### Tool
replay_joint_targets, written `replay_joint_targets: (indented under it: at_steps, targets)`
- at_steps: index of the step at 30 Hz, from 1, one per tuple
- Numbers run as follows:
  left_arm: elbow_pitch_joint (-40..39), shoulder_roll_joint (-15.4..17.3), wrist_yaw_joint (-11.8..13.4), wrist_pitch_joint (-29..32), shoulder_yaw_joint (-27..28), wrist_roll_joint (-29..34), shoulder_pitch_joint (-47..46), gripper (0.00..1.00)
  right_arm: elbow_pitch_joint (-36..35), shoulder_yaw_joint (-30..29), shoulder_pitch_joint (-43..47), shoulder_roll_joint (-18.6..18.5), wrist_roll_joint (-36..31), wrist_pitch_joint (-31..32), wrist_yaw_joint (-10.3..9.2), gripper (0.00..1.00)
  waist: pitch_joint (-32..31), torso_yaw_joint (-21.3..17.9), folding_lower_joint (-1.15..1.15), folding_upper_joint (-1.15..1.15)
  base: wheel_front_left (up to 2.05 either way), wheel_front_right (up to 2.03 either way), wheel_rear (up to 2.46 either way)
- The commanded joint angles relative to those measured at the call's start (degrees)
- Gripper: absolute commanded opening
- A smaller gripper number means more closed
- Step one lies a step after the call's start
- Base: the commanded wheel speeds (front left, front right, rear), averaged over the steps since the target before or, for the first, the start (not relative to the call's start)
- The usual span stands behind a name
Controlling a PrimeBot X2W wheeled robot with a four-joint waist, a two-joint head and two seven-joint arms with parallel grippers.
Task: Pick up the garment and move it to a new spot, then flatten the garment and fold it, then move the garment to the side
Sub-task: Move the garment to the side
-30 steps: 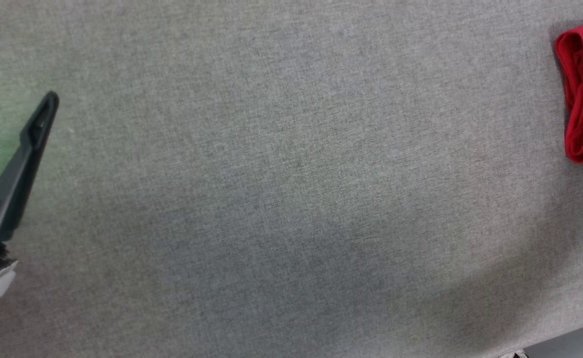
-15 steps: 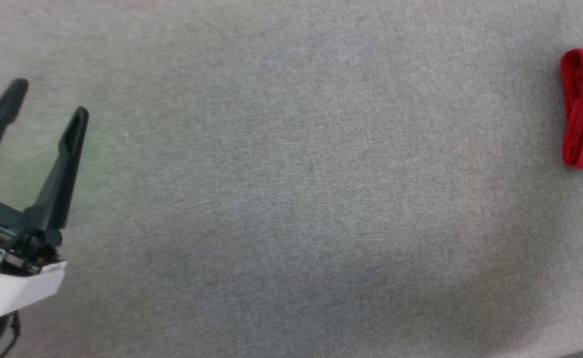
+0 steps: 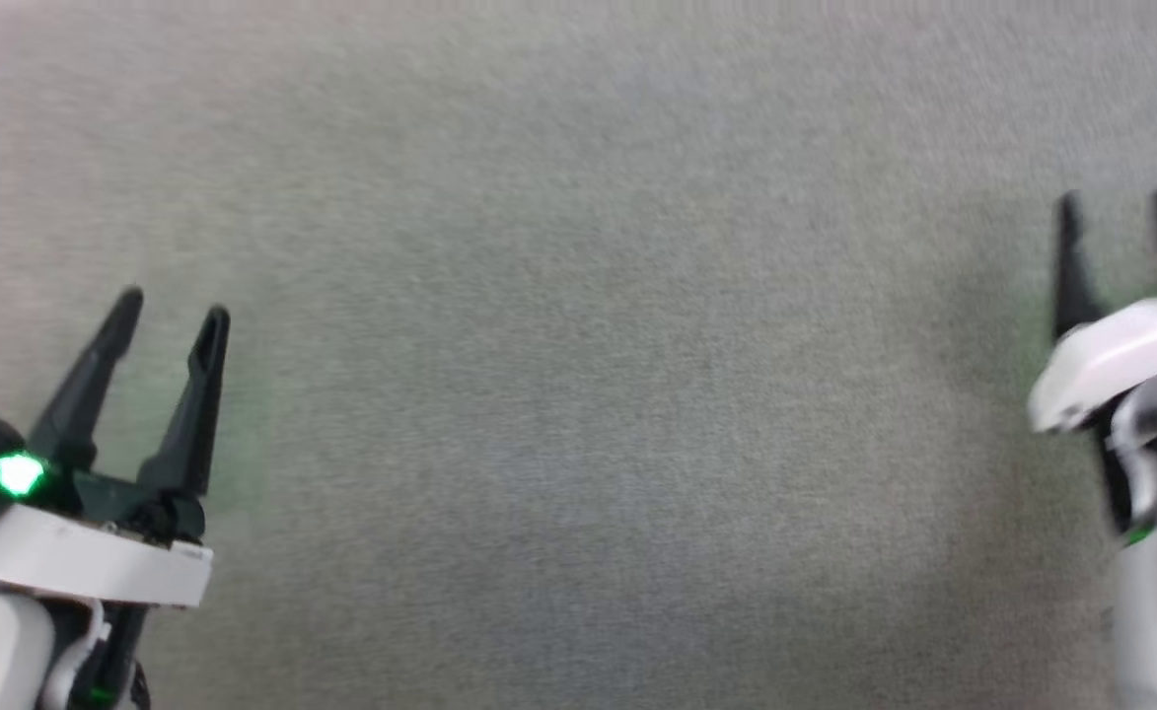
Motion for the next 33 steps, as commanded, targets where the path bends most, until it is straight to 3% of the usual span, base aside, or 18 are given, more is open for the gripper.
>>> replay_joint_targets:
  at_steps: [1,8,15,24,33]
  targets:
    - [1.5,-1.1,0.1,0.1,0.2,-0.4,0.9,1.0,1.6,1.6,1.3,0.5,0.6,-2.3,-0.07,1.0,-5.2,4.5,0.0,0.0,0.0,0.0,0.0]
    - [7.3,-4.8,0.1,0.1,2.2,0.1,4.1,1.0,8.8,10.2,4.4,1.7,4.8,-11.0,-0.07,1.0,-11.5,6.4,0.0,0.0,0.0,0.0,0.0]
    - [10.8,-8.5,0.1,0.1,4.2,1.5,8.0,1.0,10.5,14.9,8.7,1.9,10.3,-16.1,-0.07,1.0,-17.4,7.1,0.0,0.0,0.0,0.0,0.0]
    - [11.0,-11.0,0.1,0.1,5.8,3.4,14.0,1.0,6.6,12.6,17.5,1.3,13.8,-17.9,-0.07,1.0,-22.1,8.2,0.0,0.0,0.0,0.0,0.0]
    - [8.3,-12.6,0.1,0.1,7.9,5.1,20.1,1.0,-1.2,10.2,26.5,0.6,14.8,-15.8,-0.07,1.0,-24.7,9.0,0.0,0.0,0.0,0.0,0.0]
